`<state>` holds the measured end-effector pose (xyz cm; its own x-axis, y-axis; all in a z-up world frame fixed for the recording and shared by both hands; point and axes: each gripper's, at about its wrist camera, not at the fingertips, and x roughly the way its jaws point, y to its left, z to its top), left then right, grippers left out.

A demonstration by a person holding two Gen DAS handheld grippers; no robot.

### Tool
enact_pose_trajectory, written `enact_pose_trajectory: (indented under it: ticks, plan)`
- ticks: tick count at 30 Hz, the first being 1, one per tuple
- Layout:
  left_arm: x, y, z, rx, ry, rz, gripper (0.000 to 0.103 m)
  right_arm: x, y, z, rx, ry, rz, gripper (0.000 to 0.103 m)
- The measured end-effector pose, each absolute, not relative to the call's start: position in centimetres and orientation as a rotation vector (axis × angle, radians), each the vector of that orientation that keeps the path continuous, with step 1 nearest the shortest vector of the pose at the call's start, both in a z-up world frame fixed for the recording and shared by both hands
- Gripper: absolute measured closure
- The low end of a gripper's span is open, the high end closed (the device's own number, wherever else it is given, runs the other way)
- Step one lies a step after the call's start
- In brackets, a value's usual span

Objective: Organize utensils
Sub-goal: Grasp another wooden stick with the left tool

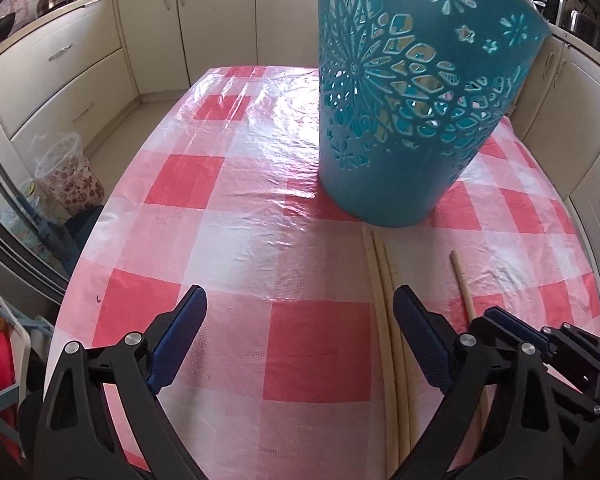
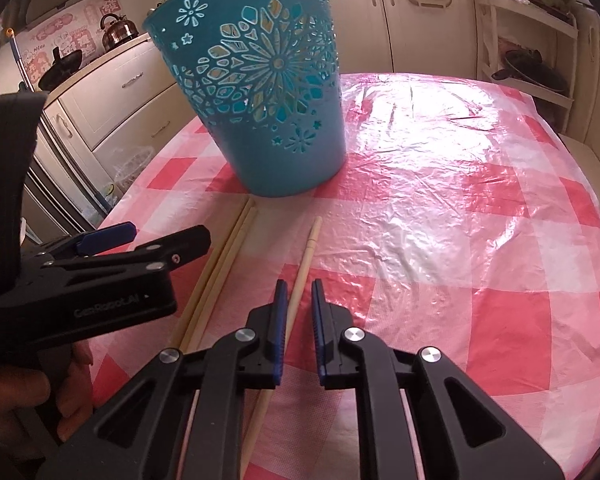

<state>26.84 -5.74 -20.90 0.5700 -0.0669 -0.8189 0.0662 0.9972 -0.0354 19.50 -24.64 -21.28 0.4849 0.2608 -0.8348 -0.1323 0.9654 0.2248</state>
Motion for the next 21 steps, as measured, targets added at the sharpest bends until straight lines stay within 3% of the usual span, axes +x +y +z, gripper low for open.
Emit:
enact_pose_trajectory:
  ticks: [16,21]
  plan:
    - [27.6,-7.0,-21.7,0.063,0.978,-0.077,0.022,19.6,-25.4,-21.1,0.165,1.046,0.256,0.09]
    - [27.8,-7.1,-21.6,0.063,0.966,-0.089,0.032,19.6,-25.3,-21.1,0.164,1.044,0.255,0.09]
